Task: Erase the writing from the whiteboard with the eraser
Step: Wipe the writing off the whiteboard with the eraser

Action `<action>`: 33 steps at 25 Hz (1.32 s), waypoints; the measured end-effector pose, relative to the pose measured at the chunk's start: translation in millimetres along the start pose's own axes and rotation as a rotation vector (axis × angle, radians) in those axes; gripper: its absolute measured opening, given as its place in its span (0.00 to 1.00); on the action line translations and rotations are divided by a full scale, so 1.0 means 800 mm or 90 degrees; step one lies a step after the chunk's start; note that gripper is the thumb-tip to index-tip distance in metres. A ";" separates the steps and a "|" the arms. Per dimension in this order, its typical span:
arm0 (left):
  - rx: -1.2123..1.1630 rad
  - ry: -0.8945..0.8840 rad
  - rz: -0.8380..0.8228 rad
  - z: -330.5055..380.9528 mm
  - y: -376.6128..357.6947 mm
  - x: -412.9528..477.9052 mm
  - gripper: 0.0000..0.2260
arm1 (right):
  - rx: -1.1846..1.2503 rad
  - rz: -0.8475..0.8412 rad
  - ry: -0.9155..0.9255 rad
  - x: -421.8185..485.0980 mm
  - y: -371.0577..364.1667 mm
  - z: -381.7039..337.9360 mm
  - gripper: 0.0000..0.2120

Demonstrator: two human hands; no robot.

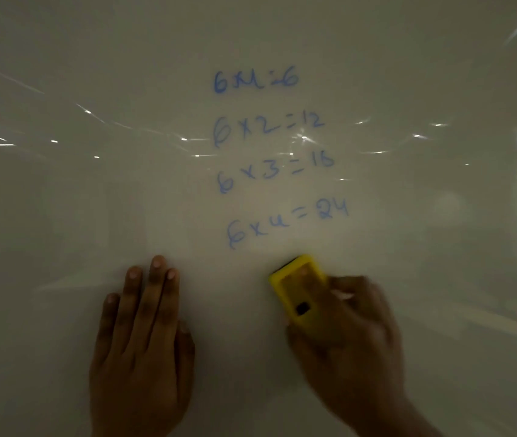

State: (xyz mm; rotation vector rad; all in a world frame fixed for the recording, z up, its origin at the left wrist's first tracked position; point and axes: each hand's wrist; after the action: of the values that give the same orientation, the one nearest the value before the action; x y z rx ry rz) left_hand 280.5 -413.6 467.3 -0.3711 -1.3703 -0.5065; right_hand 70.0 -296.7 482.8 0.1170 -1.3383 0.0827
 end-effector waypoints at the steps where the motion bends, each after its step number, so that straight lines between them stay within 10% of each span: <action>1: 0.002 -0.002 0.001 0.001 0.000 0.000 0.25 | -0.013 -0.036 0.055 0.001 0.000 0.000 0.27; 8: -0.007 0.009 0.027 0.002 -0.005 -0.003 0.25 | -0.084 0.160 -0.209 0.089 0.024 0.072 0.24; 15: 0.001 -0.025 0.013 -0.004 0.002 0.002 0.25 | -0.002 -0.045 0.149 0.073 -0.038 -0.058 0.23; 20: 0.003 -0.005 0.011 0.001 0.001 -0.001 0.26 | -0.050 0.130 -0.185 0.091 0.002 0.025 0.26; 27: 0.027 0.000 0.022 0.006 0.003 0.002 0.25 | -0.005 -0.023 0.127 0.093 -0.042 -0.056 0.27; 33: 0.074 0.020 0.023 0.006 -0.007 0.000 0.26 | -0.131 0.176 -0.244 0.139 0.025 0.105 0.28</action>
State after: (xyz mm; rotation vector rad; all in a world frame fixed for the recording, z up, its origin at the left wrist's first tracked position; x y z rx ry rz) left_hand 274.0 -415.6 468.2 -0.2924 -1.3536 -0.3994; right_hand 11.8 -288.4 610.6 -0.2387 -1.7313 0.1618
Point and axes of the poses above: each hand's wrist, its own x-axis towards the middle knuckle, its own y-axis out of the back of the hand, z = x × y, and after that the axes turned 14 degrees about y, right-handed
